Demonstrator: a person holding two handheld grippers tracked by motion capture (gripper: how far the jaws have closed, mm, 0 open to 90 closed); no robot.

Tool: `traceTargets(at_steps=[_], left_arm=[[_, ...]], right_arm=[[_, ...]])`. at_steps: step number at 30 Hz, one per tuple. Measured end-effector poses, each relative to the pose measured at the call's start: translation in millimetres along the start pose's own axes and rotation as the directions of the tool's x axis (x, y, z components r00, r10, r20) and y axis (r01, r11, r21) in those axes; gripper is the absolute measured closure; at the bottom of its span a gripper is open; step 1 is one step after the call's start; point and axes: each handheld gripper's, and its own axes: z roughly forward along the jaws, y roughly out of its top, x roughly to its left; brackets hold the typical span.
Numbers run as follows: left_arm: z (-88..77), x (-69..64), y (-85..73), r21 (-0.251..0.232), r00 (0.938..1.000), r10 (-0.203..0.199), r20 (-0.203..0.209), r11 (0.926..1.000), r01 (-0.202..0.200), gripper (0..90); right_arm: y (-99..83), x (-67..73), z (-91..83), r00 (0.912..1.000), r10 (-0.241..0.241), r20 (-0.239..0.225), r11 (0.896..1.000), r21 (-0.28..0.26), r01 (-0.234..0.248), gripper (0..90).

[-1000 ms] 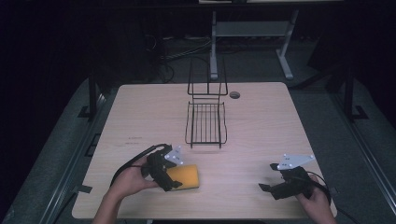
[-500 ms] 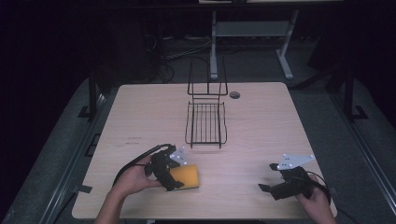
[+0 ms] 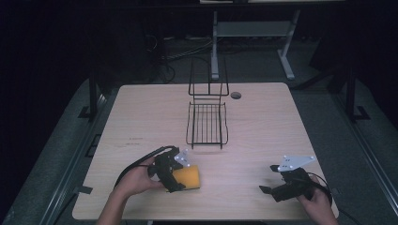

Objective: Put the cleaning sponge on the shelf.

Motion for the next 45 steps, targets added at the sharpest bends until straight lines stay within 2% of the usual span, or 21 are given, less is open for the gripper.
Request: traceTargets(at_steps=[4, 23, 29, 45], left_arm=[[3.8, 0.5, 1.1, 0.020, 1.0000, 0.008, 0.002, 0.9998, -0.008, 16.7], [14.3, 1.1, 1.9, 0.058, 0.9998, 0.009, 0.017, 0.9983, -0.010, 16.9], [14.8, 2.0, -2.3, 0.041, 0.9997, -0.002, 0.026, 0.9992, 0.001, 18.9], [13.6, 0.7, -1.0, 0.032, 0.9999, 0.011, 0.011, 0.9994, -0.011, 22.1]], right_arm=[[0.2, 0.0, 1.3, 1.0000, -0.004, -0.001, 1.000, 0.002, 0.004, 13.7], [0.0, 0.1, 1.0, 0.9999, -0.005, -0.009, 1.000, 0.004, 0.005, 13.7], [-0.3, -0.4, 0.3, 0.9999, -0.006, -0.013, 1.000, 0.002, 0.006, 13.7], [-0.1, -0.5, -1.0, 0.9999, -0.003, -0.010, 1.000, 0.000, 0.003, 13.7]])
